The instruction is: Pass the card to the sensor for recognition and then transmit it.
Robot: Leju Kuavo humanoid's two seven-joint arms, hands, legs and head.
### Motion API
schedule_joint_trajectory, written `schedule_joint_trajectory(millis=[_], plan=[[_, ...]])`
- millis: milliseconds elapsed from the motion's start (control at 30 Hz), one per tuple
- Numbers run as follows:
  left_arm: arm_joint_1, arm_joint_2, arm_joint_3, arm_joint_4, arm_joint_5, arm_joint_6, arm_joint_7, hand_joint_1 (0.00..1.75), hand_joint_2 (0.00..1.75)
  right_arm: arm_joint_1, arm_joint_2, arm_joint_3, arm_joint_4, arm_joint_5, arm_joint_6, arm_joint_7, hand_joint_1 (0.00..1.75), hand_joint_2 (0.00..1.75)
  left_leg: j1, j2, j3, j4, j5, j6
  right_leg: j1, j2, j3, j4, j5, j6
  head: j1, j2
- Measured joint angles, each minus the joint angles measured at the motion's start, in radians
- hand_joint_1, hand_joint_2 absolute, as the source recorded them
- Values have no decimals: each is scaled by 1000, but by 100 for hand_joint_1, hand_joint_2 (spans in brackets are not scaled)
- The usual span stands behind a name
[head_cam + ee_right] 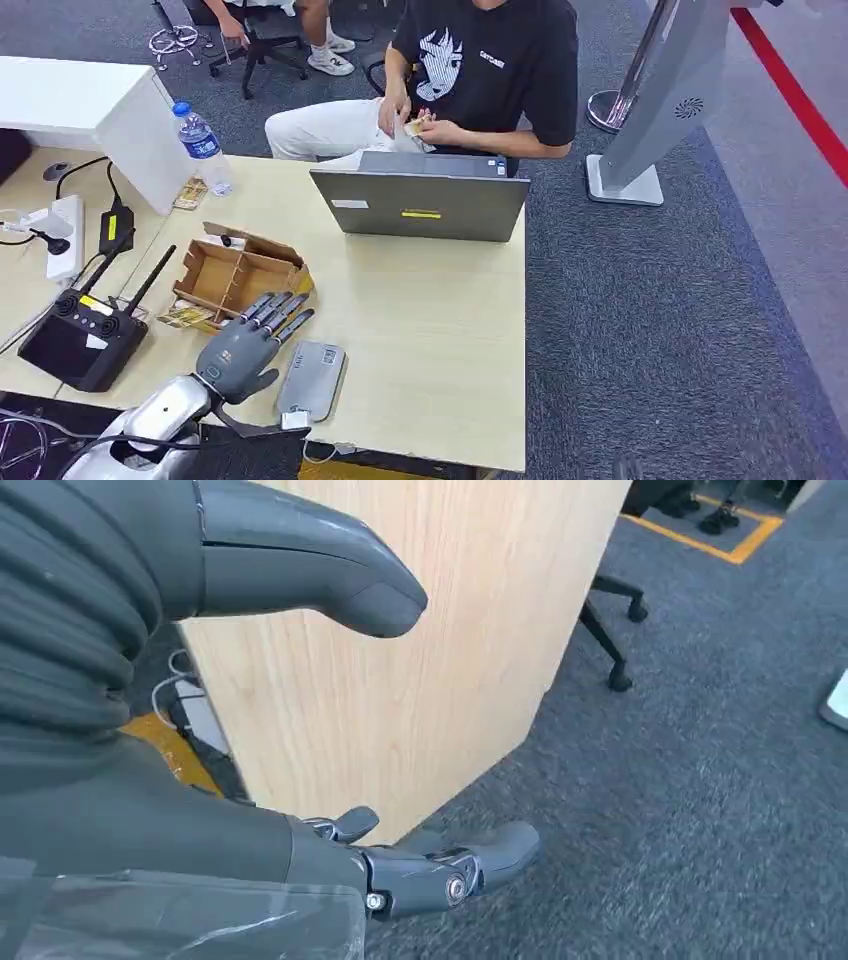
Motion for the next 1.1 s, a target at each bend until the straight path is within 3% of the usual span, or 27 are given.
schedule_joint_trajectory(millis=[233,633,1100], plan=[[58,3,22,-50,-51,22,22,0,175,14,0,-10,0,-13,5,-6,0,175,0,0,0,0,0,0,0,0,0,0,0,0,0,0],[156,21,106,-135,-45,20,35,0,175,29,-3,-31,0,-18,11,-10,0,175,1,0,0,0,0,0,0,0,0,0,0,0,0,0],[163,14,191,-127,-34,18,37,0,175,29,-3,-32,-1,-11,12,-8,0,175,1,0,0,0,0,0,0,0,0,0,0,0,0,0]])
